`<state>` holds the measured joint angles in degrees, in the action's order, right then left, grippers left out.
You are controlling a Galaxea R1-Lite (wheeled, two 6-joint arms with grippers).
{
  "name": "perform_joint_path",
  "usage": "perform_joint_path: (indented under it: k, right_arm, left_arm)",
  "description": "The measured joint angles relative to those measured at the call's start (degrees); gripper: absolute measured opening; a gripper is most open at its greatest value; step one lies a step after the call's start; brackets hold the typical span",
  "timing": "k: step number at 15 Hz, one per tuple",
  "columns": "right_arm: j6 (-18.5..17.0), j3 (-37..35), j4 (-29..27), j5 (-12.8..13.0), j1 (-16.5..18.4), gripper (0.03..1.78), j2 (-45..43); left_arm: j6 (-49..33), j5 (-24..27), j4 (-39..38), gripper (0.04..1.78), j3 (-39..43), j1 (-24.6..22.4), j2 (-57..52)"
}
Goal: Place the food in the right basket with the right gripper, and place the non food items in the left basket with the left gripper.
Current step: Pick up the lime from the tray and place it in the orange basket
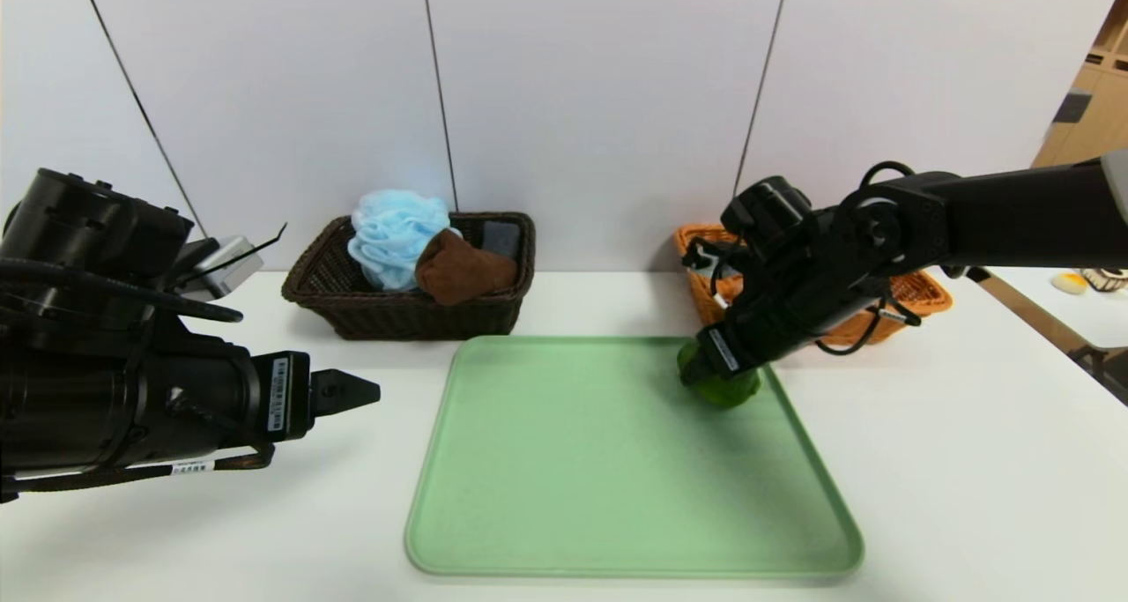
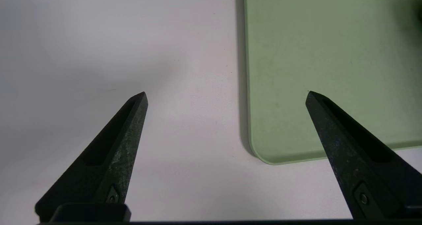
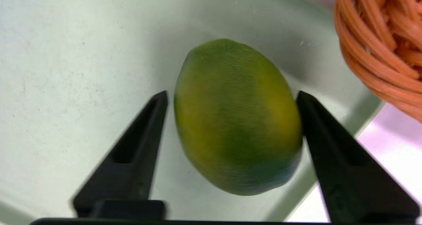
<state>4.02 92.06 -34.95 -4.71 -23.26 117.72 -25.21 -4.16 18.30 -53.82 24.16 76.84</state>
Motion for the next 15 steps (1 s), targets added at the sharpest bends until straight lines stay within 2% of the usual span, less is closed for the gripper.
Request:
perform_joint_path:
  k: [2,8,11,13,15]
  right_arm:
    - [0.05,-0.52,0.12,0.00,0.00,1.04,-0.06]
    - [-0.33,-1.05,-0.30,-0.83,-0.59,0.98,-2.04]
    - [-2.13,-0.33,-0.52,-5.49,-1.88,0.98,-6.03]
    - [-7.49,2.91,-0.35,-10.89,-2.26,0.98,-8.74]
    - [-10.06,6.95,-0.09,-14.99,-1.05,0.98,-10.78]
  left_arm:
    - [-0.06,-0.02,-0.02,1.69,0.02,0.00,-0.07]
    - [-0.12,-0.09,0.06,1.69,0.16,0.00,-0.43]
    - [-0.12,-0.02,0.06,1.69,0.11,-0.05,-0.46]
    - [-0.11,0.00,0.06,1.69,0.21,0.00,-0.44]
    - [-0.11,-0.02,0.06,1.69,0.29,0.00,-0.44]
